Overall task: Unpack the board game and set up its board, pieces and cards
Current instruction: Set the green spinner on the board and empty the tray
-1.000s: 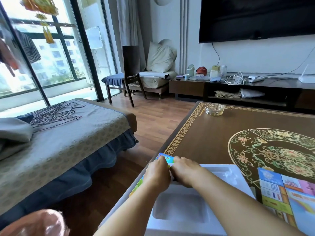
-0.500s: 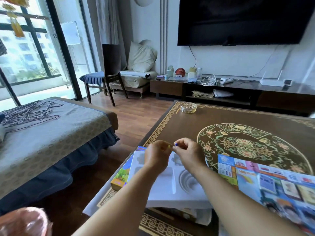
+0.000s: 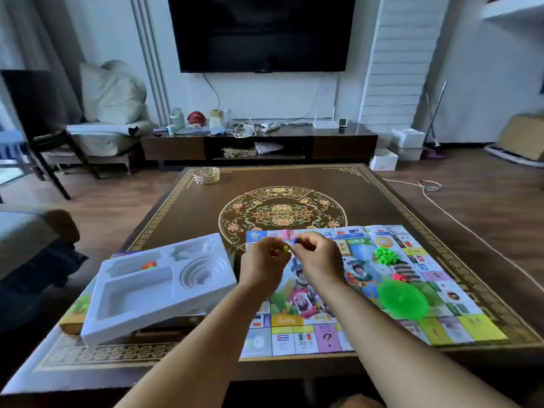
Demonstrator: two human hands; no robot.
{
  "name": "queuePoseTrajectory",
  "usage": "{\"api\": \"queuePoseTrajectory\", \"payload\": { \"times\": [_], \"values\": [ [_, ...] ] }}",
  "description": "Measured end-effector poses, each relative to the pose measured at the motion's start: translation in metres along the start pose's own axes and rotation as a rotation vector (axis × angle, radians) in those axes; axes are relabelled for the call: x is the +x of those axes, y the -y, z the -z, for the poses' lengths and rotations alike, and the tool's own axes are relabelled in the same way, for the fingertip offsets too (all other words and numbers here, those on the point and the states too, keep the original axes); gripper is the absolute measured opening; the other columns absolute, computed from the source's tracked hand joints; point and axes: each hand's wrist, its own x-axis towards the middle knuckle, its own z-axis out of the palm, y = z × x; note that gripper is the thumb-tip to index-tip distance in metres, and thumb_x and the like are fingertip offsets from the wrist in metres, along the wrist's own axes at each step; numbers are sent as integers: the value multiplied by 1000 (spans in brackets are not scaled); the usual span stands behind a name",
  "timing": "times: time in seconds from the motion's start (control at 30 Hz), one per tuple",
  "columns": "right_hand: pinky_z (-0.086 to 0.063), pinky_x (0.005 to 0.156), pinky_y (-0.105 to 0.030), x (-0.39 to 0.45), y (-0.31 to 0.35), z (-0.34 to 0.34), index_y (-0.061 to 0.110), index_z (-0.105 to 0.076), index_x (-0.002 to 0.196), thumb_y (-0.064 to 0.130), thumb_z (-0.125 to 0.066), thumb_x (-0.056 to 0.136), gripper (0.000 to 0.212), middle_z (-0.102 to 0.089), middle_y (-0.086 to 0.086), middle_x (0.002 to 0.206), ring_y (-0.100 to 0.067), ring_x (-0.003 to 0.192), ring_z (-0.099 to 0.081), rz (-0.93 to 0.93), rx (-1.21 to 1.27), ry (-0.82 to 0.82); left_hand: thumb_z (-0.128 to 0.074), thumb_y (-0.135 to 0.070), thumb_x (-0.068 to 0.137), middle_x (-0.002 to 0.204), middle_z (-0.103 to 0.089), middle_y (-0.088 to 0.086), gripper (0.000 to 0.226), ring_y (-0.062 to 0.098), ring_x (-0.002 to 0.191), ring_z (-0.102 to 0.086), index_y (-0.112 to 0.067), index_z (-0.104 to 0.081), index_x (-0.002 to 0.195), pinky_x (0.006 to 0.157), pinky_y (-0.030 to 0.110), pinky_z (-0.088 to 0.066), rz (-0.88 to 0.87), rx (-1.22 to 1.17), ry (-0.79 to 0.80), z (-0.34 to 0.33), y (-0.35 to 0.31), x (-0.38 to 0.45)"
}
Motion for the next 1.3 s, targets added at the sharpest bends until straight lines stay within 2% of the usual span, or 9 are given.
{"api": "queuePoseTrajectory", "payload": {
  "times": [0.17, 0.3, 0.5, 0.63, 0.7, 0.87, 1.03, 1.13, 1.3],
  "values": [
    [-41, 62, -17, -6, -42, 78, 14, -71, 93, 17, -67, 84, 10, -65, 3, 80, -12, 75, -59, -80, -4, -136, -68, -16, 82, 72, -62, -2, 5, 14, 68, -55, -17, -66, 86, 47, 11, -32, -54, -10, 120, -76, -32, -23],
    [-42, 70, -22, -12, -77, 137, 19, -69, 90, 17, -66, 84, 7, -66, 3, 82, -13, 78, -59, -150, -2, -215, -67, -17, 83, 74, -62, -2, 9, 15, 68, -54, -16, -67, 92, 54, 24, -35, -69, -8, 223, -140, -52, -43],
    [-43, 73, -24, -15, -131, 207, 18, -70, 91, 14, -66, 84, 9, -65, 4, 81, -14, 78, -58, -218, -51, -294, -64, -19, 86, 87, -69, 6, 12, 24, 82, -62, -16, -68, 97, 61, 25, -37, -75, 7, 359, -219, -79, -66],
    [-40, 60, -14, -15, -161, 242, 13, -71, 95, 14, -65, 86, 11, -67, 3, 82, -12, 75, -58, -285, -103, -313, -63, -16, 86, 85, -66, 2, 14, 16, 76, -56, -12, -70, 98, 61, 21, -34, -71, 8, 403, -259, -88, -70],
    [-43, 65, -21, -13, -175, 257, 17, -71, 94, 16, -65, 86, 10, -67, 3, 82, -15, 79, -60, -323, -129, -326, -63, -16, 86, 88, -69, 4, 14, 13, 76, -55, -12, -69, 98, 61, 19, -33, -69, 17, 434, -280, -89, -70],
    [-37, 69, -22, -2, -209, 285, 19, -71, 95, 18, -64, 86, 11, -67, 2, 88, -15, 82, -58, -391, -244, -281, -63, -16, 87, 99, -71, 4, 18, 18, 89, -63, -14, -70, 103, 67, 17, -36, -71, 95, 486, -321, -87, -63],
    [-44, 74, -25, 11, -229, 292, 26, -71, 99, 26, -63, 88, 13, -69, 4, 99, -17, 91, -60, -434, -418, -187, -59, -16, 88, 107, -70, 5, 23, 21, 97, -63, -16, -69, 109, 73, 18, -40, -86, 193, 506, -345, -80, -54],
    [-42, 75, -24, 15, -234, 290, 28, -69, 105, 27, -61, 91, 17, -66, 8, 103, -12, 95, -56, -395, -496, -116, -57, -17, 89, 109, -69, 5, 25, 20, 99, -63, -18, -68, 111, 74, 19, -42, -109, 242, 508, -353, -76, -52],
    [-46, 91, -29, 17, -243, 287, 25, -69, 111, 21, -62, 90, 22, -64, 4, 117, -18, 111, -53, -319, -547, -92, -56, -20, 89, 115, -64, 6, 26, 24, 104, -61, -19, -66, 113, 85, 30, -50, -173, 334, 504, -361, -70, -49]
  ]
}}
